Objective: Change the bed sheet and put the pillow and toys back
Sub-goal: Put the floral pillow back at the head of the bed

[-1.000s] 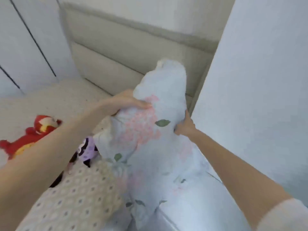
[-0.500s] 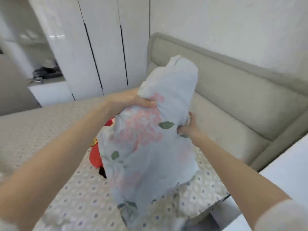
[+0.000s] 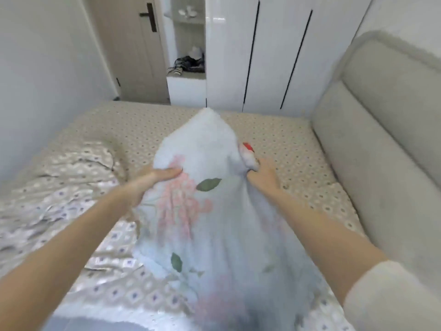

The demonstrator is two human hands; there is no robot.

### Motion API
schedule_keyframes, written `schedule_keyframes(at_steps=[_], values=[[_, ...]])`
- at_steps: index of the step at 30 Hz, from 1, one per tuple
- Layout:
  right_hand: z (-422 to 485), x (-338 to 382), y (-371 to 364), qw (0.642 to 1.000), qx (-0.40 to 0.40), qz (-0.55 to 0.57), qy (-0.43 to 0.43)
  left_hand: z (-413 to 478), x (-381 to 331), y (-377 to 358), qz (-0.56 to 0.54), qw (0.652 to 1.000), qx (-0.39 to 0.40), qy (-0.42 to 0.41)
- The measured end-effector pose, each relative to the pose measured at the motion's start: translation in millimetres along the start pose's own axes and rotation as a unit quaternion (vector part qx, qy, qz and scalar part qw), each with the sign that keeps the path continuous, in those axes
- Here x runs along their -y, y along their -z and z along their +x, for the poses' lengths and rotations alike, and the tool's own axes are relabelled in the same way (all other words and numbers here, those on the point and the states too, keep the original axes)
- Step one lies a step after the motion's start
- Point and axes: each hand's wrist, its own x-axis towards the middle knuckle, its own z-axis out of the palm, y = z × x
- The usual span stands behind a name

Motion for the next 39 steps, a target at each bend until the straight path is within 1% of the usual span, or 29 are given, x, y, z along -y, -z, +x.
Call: schedule_keyframes(at_steps=[1,2,3,4,5,7,8,9,10,12,13,14,15,16,17,19,23,26,28,29,30,31,32,34,35,36,37,38,39], values=[[3.2,6.8,-14.8,1.0,0.009,-0.001,-0.001,-4.6,18.3,16.2,0.065,0.996,-0.063,0.009],[5.2,12.9,-27.5,1.0,0.021,-0.003,-0.005,-6.6,35.3,29.6,0.157,0.98,-0.121,0.029],[5.1,19.3,-48.4,0.999,0.042,-0.012,-0.008,-10.0,58.6,46.3,0.241,0.951,-0.183,0.061],[3.8,23.2,-66.0,0.997,0.059,-0.039,-0.008,-11.1,78.7,58.2,0.313,0.919,-0.222,0.086],[0.3,25.2,-84.7,0.994,0.075,-0.082,0.006,-11.0,102.7,70.7,0.384,0.887,-0.236,0.106],[-7.7,26.9,-118.1,0.975,0.119,-0.182,0.044,-7.4,143.3,87.8,0.498,0.823,-0.23,0.148],[-11.4,26.0,-130.6,0.963,0.148,-0.216,0.056,-3.8,155.5,91.7,0.523,0.805,-0.23,0.161],[-14.2,22.1,-142.8,0.954,0.175,-0.235,0.061,1.6,164.2,93.4,0.535,0.797,-0.228,0.162],[-18.7,15.5,-152.1,0.947,0.2,-0.243,0.06,6.5,170.7,90.7,0.544,0.794,-0.222,0.157],[-26.3,0.6,-168.3,0.937,0.234,-0.255,0.047,18.9,176.2,79.4,0.576,0.781,-0.209,0.123],[-29.3,-6.9,-172.0,0.937,0.238,-0.252,0.039,24.4,175.2,70.4,0.585,0.778,-0.21,0.095],[-34.1,-14.4,-179.2,0.94,0.24,-0.24,0.022,31.5,176.7,63.9,0.579,0.786,-0.202,0.073],[-37.8,-20.9,-185.6,0.945,0.235,-0.229,0.008,38.7,177.6,57.6,0.561,0.803,-0.193,0.062],[-41.7,-27.5,-190.7,0.948,0.225,-0.223,0.004,44.9,179.7,50.9,0.544,0.816,-0.187,0.054],[-44.7,-34.8,-196.5,0.948,0.216,-0.232,0.007,51.4,184.0,45.1,0.539,0.821,-0.178,0.054],[-48.5,-53.6,-210.4,0.94,0.196,-0.278,0.033,66.5,200.2,34.4,0.556,0.811,-0.175,0.05],[-52.0,-85.2,-228.7,0.925,0.142,-0.332,0.115,90.4,236.7,24.1,0.599,0.767,-0.232,-0.01],[-40.3,-116.1,-248.9,0.918,0.08,-0.35,0.169,120.0,281.9,16.8,0.6,0.762,-0.243,-0.027],[-28.1,-132.0,-257.8,0.906,0.027,-0.367,0.207,136.8,303.2,13.5,0.622,0.744,-0.238,-0.056],[-17.4,-153.9,-275.2,0.901,0.017,-0.373,0.223,158.5,326.5,12.0,0.63,0.739,-0.228,-0.064],[-12.8,-164.8,-282.0,0.894,-0.004,-0.374,0.246,167.7,337.3,14.5,0.634,0.733,-0.236,-0.068],[-12.8,-177.1,-286.9,0.886,0.005,-0.376,0.27,172.6,348.9,20.4,0.641,0.727,-0.235,-0.077],[-11.6,-202.9,-300.5,0.879,0.032,-0.383,0.282,183.3,375.1,26.5,0.656,0.718,-0.224,-0.062],[-7.0,-243.2,-316.1,0.858,0.125,-0.425,0.26,193.9,415.9,44.4,0.685,0.705,-0.181,-0.041],[-5.6,-261.1,-323.4,0.847,0.173,-0.447,0.229,197.0,433.2,50.8,0.691,0.704,-0.16,-0.032],[-5.1,-266.8,-327.3,0.849,0.188,-0.447,0.209,200.1,438.6,56.6,0.691,0.704,-0.158,-0.044],[-4.6,-270.7,-330.4,0.857,0.185,-0.435,0.203,204.0,440.3,59.4,0.692,0.702,-0.158,-0.053],[-3.0,-271.2,-334.0,0.871,0.168,-0.413,0.205,209.6,438.1,63.7,0.689,0.7,-0.176,-0.059],[-4.9,-268.5,-334.9,0.877,0.164,-0.396,0.219,210.0,436.6,66.7,0.683,0.701,-0.194,-0.061]])
